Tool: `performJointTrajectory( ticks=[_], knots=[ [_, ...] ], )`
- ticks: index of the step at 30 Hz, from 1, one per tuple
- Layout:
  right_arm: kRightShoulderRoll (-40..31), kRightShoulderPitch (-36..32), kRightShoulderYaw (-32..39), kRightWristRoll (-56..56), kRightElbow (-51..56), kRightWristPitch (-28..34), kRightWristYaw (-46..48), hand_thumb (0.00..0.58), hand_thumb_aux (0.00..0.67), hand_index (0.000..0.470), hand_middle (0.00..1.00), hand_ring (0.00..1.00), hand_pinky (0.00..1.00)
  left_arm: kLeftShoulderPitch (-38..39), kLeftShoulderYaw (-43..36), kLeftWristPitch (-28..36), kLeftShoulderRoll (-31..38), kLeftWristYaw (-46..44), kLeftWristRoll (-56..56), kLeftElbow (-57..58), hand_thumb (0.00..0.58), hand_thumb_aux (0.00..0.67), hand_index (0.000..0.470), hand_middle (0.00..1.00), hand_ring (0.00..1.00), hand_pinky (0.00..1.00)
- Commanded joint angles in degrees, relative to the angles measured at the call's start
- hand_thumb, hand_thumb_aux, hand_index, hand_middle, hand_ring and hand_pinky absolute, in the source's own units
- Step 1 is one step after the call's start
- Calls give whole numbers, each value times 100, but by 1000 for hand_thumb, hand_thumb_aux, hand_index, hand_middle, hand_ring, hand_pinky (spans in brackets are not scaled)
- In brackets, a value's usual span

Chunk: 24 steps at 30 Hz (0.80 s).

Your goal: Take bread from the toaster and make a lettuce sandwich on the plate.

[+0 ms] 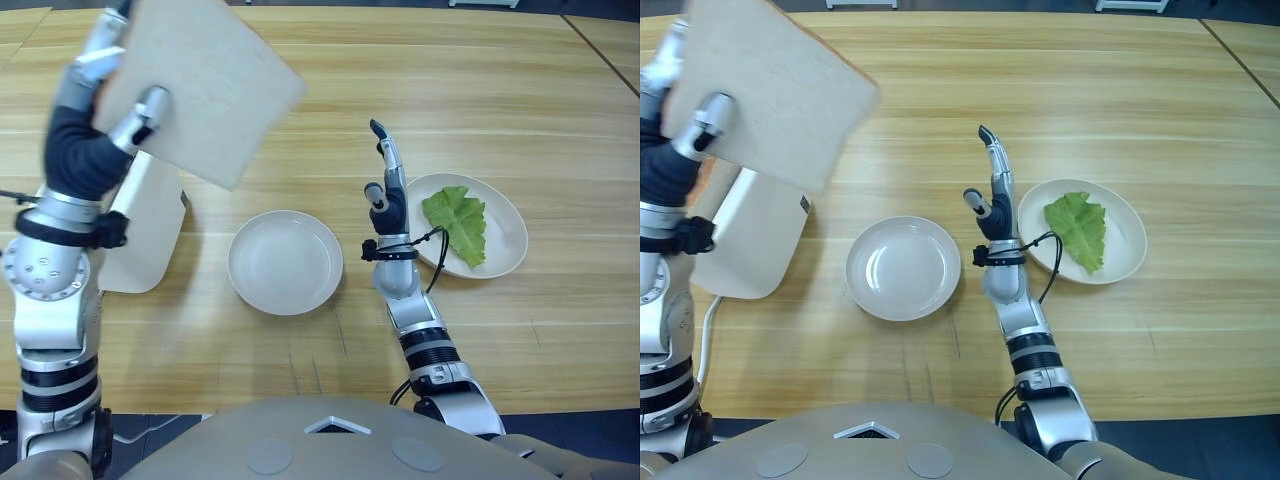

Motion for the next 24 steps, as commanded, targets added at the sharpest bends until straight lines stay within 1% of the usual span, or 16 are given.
performJointTrajectory(
  ticks=[1, 4, 7, 12, 17, 24],
  knots=[
    [-300, -238, -315, 43, -76, 67, -54, 0, 0, 0, 0, 0, 0, 141, -1015, 110, 59, -638, 552, 974, 580, 670, 470, 0, 0, 0],
    [-355, -264, -346, -2, -164, 71, -37, 0, 0, 0, 0, 0, 0, 217, -1556, -31, -52, -904, 906, 1723, 580, 670, 470, 0, 0, 0],
    [-316, -221, -260, -115, -169, 42, -70, 0, 0, 0, 0, 0, 0, 220, -1910, -198, -130, -1014, 1244, 2235, 580, 670, 470, 0, 0, 0],
    [-353, -215, -239, -184, -220, 48, -82, 0, 0, 0, 0, 0, 0, 117, -2148, -481, -146, -1006, 1778, 2871, 580, 670, 470, 0, 0, 0],
    [-607, -298, -447, -253, -286, 126, -134, 0, 0, 0, 0, 0, 0, 2, -2124, -636, -161, -699, 2364, 3130, 580, 670, 470, 0, 0, 0],
    [-1155, -475, -837, -334, -151, 234, -271, 0, 0, 0, 0, 0, 0, 35, -1918, -580, -1, -531, 2939, 2729, 580, 670, 470, 0, 0, 0]
  ],
)
